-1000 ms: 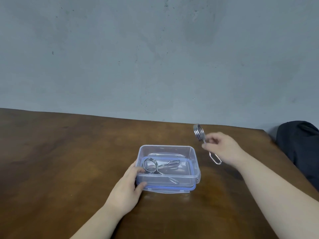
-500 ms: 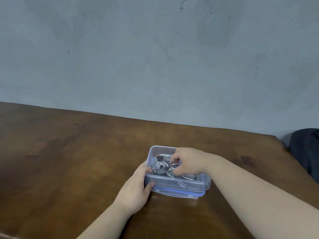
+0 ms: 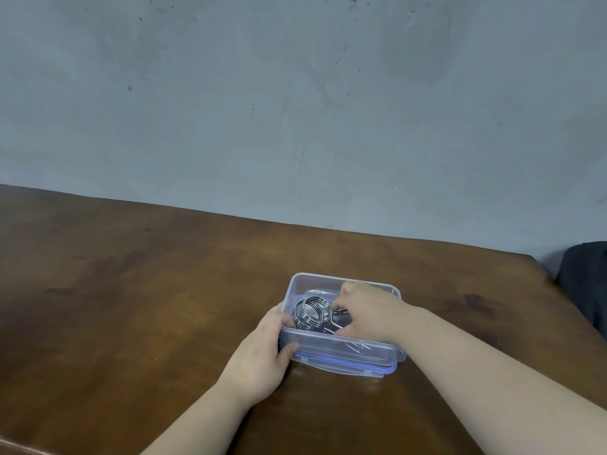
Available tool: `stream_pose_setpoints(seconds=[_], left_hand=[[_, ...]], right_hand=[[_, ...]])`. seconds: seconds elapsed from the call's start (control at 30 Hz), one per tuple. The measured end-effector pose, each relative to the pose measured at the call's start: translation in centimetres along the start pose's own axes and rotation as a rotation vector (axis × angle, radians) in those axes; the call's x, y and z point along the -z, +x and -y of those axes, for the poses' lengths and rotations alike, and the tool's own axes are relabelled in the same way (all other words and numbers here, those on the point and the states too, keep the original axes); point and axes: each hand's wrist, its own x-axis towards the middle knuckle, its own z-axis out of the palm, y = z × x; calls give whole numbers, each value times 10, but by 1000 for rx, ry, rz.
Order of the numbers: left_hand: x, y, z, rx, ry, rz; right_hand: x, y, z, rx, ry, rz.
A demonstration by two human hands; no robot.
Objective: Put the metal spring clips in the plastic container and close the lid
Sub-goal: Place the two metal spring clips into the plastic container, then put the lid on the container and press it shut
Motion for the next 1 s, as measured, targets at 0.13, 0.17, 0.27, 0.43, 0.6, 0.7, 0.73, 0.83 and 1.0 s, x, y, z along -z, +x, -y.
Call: stream_pose_setpoints(seconds=[0.13,0.17,0.27,0.43,0.6,0.7,0.73,0.83,1.0], left_hand=[[-1,1,1,-18,-9,0],[-1,1,1,-22,-11,-1],[-1,1,2,-36,-14,-5],[-3,1,4,-46,-12,-19],[-4,0,5,-45,-10,-17],[-4,1,4,23,-51,-22],[-4,1,5,61,-73,-21],[-4,1,6,128,-142,-13],[-7,-1,6,142,-209,-55]], right_hand=[[0,-5,-2,-13,-42,11],[0,-6,-3,-23,-31,4],[1,-9,-6,-42,-22,0],[2,-24,-14,-36,108,-119],[-9,-56,-11,46,267,-236],[-22,-66,-9,91,194,-239],[-27,-65,-8,106,145,-254],[-35,-63,-5,129,52,-340],[-32,-66,-9,126,17,-436]])
